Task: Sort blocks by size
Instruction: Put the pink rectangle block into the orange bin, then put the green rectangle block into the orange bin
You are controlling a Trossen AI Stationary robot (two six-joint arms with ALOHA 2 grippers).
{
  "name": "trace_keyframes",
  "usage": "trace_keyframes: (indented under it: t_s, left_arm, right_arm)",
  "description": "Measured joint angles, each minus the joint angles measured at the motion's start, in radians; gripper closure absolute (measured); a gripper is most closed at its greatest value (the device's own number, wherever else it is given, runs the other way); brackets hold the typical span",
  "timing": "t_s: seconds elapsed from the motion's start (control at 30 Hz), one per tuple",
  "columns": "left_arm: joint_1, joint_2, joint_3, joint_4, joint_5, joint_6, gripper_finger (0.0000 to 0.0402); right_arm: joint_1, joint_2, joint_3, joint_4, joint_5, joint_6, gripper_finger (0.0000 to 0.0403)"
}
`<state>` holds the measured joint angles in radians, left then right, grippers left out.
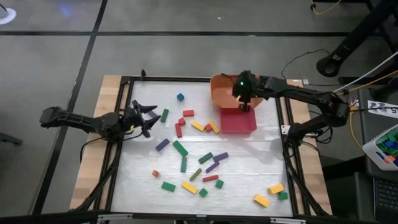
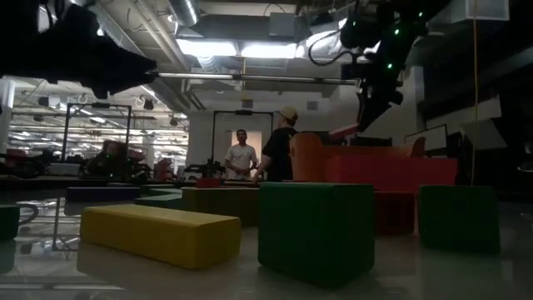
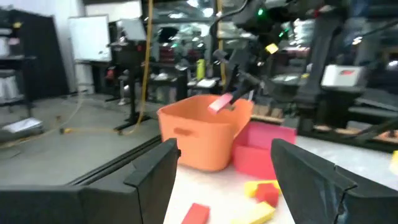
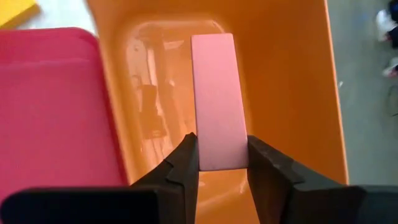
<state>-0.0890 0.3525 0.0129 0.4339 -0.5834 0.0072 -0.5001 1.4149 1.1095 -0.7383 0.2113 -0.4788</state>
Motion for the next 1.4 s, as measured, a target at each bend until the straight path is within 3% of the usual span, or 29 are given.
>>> trace_keyframes:
  t_s: [0.2, 0.4, 0.6, 0.73, 0.97, 1.2, 1.4]
  left_arm:
    - [0.082, 0.124, 0.091, -0.065, 0.0, -0.084, 0.0157]
    - [0.154, 0.319, 0.295, -0.441, 0.003, -0.325, 0.0157]
    - [0.242, 0.549, 0.479, -0.694, 0.062, -0.486, 0.0157]
    - [0.309, 0.711, 0.537, -0.735, 0.128, -0.522, 0.0157]
    - [0.399, 0.931, 0.569, -0.74, 0.208, -0.545, 0.0157]
    - [0.454, 1.019, 0.587, -0.739, 0.214, -0.545, 0.0157]
    - [0.47, 1.061, 0.587, -0.737, 0.263, -0.555, 0.0157]
  right_arm:
    - [-0.051, 0.062, 0.0, 0.009, 0.001, 0.0, 0.0249]
    - [-0.05, 0.103, 0.0, 0.02, 0.034, 0.0, 0.0199]
    - [-0.05, 0.097, 0.003, 0.012, 0.148, 0.001, 0.0188]
    - [-0.05, 0.097, 0.038, -0.024, 0.209, 0.001, 0.0187]
    - [-0.049, 0.097, 0.142, -0.153, 0.128, 0.052, 0.0187]
    - [-0.049, 0.097, 0.205, -0.224, 0.048, 0.056, 0.0187]
    - [-0.049, 0.097, 0.219, -0.248, 0.039, 0.055, 0.0187]
